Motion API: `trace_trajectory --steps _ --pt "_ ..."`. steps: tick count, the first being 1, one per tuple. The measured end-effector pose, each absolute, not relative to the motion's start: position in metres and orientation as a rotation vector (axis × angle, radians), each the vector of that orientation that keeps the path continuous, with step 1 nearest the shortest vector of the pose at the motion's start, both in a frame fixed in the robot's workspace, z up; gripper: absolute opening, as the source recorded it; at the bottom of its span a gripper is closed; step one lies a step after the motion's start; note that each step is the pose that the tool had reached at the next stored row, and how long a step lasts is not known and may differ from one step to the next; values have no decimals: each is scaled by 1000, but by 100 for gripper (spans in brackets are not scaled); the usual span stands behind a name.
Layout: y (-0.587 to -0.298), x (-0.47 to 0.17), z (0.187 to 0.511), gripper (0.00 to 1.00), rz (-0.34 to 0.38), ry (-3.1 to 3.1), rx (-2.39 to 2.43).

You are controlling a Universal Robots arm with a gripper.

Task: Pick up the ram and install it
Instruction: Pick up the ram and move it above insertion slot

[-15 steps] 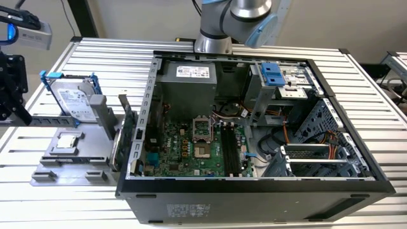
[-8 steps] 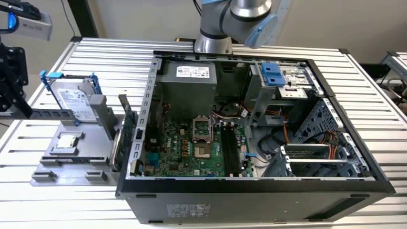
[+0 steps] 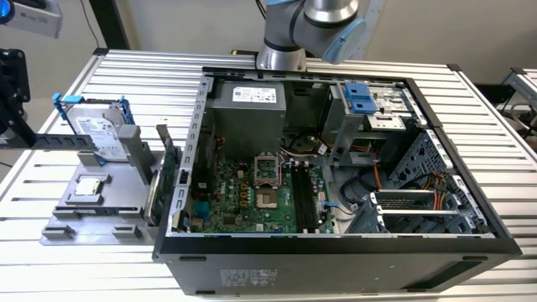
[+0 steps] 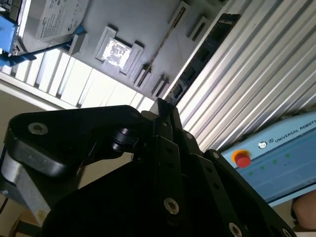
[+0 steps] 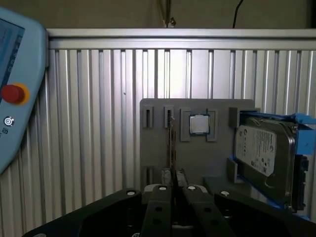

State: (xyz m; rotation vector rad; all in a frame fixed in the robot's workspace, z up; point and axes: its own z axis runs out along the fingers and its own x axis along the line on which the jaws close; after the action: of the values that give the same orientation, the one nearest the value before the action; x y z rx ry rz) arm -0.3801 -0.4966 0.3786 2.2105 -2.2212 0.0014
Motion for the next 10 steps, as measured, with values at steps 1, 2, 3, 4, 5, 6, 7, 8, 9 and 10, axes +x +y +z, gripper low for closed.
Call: trace_trajectory --steps 1,2,3,4,5,6,7,8,9,10 --pt "-497 -380 380 0 1 -2218 2214" --pt "-497 -380 381 0 1 -2215 2216" --pt "-496 -380 382 0 1 -2212 2220" --pt "-496 -380 383 0 1 -2210 2222" --pt "-496 -380 384 0 1 -2209 2222" --pt "-496 -380 385 0 2 -2209 2222" --pt "-496 -380 387 0 1 -2209 2223" --pt "-496 -380 388 0 1 -2209 2223" --pt "-496 -380 389 0 1 -2209 2223" --pt "-496 -380 389 0 2 -2209 2223"
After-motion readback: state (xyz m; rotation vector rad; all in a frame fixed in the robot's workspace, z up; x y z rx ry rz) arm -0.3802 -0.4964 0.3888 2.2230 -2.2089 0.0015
